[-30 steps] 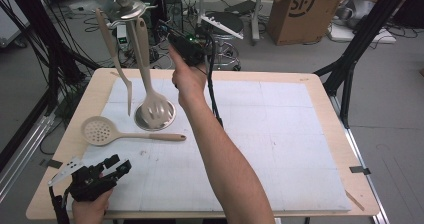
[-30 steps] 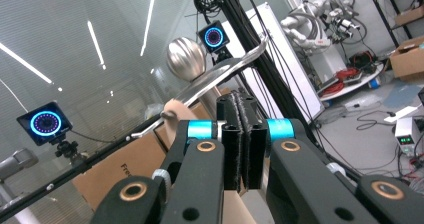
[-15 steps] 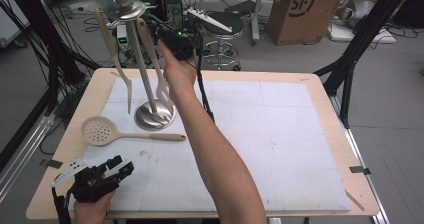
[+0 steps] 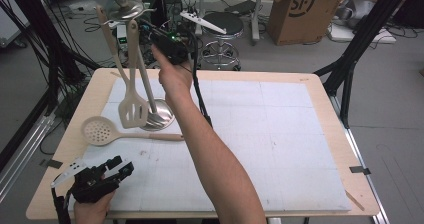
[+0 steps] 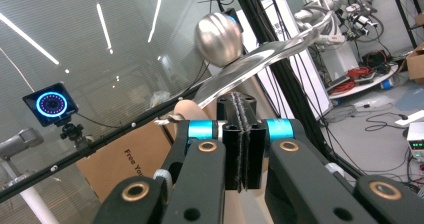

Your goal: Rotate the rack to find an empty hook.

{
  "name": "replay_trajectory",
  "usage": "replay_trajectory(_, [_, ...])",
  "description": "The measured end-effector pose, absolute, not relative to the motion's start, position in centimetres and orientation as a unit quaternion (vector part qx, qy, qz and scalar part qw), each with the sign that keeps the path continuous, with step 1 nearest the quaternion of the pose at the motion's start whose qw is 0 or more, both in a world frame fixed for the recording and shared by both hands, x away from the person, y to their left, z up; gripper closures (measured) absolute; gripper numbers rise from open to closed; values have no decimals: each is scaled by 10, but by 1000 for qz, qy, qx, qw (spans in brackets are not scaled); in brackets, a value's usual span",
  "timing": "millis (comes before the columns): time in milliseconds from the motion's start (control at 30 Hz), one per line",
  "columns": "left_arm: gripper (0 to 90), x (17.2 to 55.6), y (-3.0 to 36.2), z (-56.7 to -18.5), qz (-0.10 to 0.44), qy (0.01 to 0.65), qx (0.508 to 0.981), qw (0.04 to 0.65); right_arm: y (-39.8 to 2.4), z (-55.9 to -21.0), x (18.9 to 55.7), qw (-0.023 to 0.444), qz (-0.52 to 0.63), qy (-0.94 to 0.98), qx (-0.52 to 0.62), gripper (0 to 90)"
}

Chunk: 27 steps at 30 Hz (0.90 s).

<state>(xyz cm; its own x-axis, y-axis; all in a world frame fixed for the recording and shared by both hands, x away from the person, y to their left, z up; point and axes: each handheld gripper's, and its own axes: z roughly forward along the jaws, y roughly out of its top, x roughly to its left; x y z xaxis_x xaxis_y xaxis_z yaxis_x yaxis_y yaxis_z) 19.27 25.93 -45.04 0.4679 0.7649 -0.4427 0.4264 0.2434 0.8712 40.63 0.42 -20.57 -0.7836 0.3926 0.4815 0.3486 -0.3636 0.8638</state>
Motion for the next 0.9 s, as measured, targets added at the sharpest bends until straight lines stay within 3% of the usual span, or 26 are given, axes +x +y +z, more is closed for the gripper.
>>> replay_trajectory(900, [338, 189, 261, -449, 145, 500, 600, 608, 26, -207, 388, 6, 758, 572, 313, 900])
